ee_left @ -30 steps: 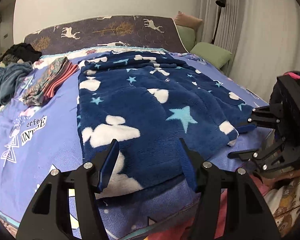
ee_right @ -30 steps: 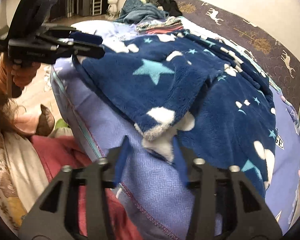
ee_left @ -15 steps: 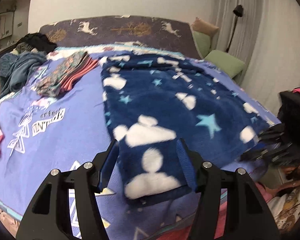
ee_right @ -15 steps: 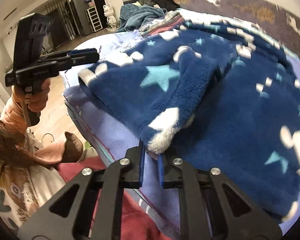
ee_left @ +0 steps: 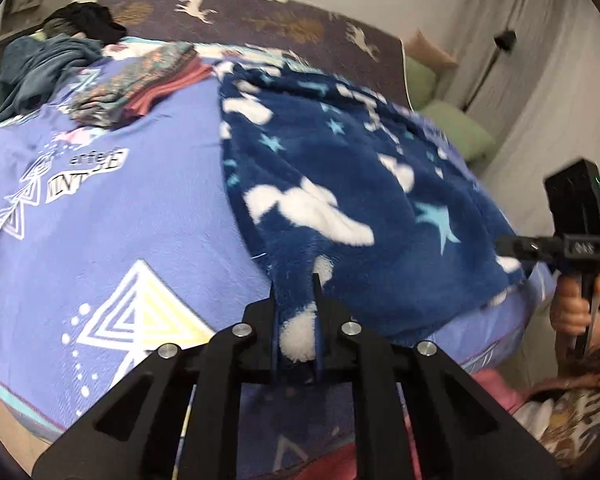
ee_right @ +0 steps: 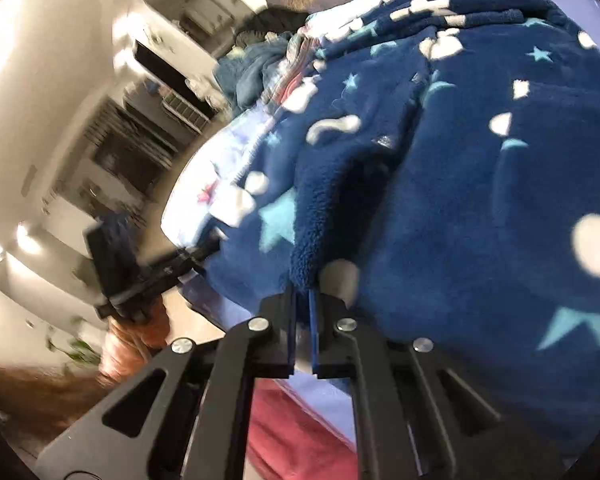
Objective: Fold small clothes
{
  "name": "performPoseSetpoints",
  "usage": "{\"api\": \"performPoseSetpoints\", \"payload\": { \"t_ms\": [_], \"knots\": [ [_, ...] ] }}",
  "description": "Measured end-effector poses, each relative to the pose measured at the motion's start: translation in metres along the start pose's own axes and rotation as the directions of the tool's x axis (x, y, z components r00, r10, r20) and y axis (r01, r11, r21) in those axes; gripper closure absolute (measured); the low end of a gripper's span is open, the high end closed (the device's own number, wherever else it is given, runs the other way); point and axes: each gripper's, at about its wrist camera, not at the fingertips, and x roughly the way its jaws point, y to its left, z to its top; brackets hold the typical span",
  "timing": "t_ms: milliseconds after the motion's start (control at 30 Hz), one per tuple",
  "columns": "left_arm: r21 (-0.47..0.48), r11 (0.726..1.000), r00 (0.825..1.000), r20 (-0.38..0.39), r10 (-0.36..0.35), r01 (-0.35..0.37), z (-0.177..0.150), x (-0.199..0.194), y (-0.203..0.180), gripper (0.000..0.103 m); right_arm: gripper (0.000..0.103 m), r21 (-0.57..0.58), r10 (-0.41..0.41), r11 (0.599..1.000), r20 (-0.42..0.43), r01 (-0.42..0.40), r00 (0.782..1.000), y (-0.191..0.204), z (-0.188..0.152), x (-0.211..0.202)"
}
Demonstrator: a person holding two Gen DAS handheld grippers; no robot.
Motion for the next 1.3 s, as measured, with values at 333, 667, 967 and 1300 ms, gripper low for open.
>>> {"api": "performPoseSetpoints", "payload": {
  "t_ms": [333, 667, 967, 1300],
  "knots": [
    [-0.054, 0.997, 0.999, 0.012, -0.049, 0.050, -0.005, -0.011, 0.009, 0.057, 0.050, -0.004, -0.238, 0.971, 0.111, 0.240, 0.965, -0.006, -0.017, -0.066],
    [-0.095, 0.983, 0.987, -0.018, -0.159, 0.157, 0.000, 0.011, 0.012, 0.042, 0.048, 0.459, -0.320, 0.862, 0.165, 0.215, 0.933, -0.117, -0.058, -0.147],
    [-0.087, 0.967, 0.968, 0.099, -0.232, 0.241, 0.019, -0.010, -0.008, 0.094, 0.092, 0.402, -0.121, 0.915, 0.200, 0.032, 0.972, -0.111, -0.028, -0.119],
    [0.074, 0.961, 0.917, 0.287, -0.276, 0.266, 0.039, -0.100, -0.050, 0.093, 0.091, 0.084, -0.126, 0.992, 0.473, 0.098, 0.872, -0.005, -0.029, -0.219]
  ]
}}
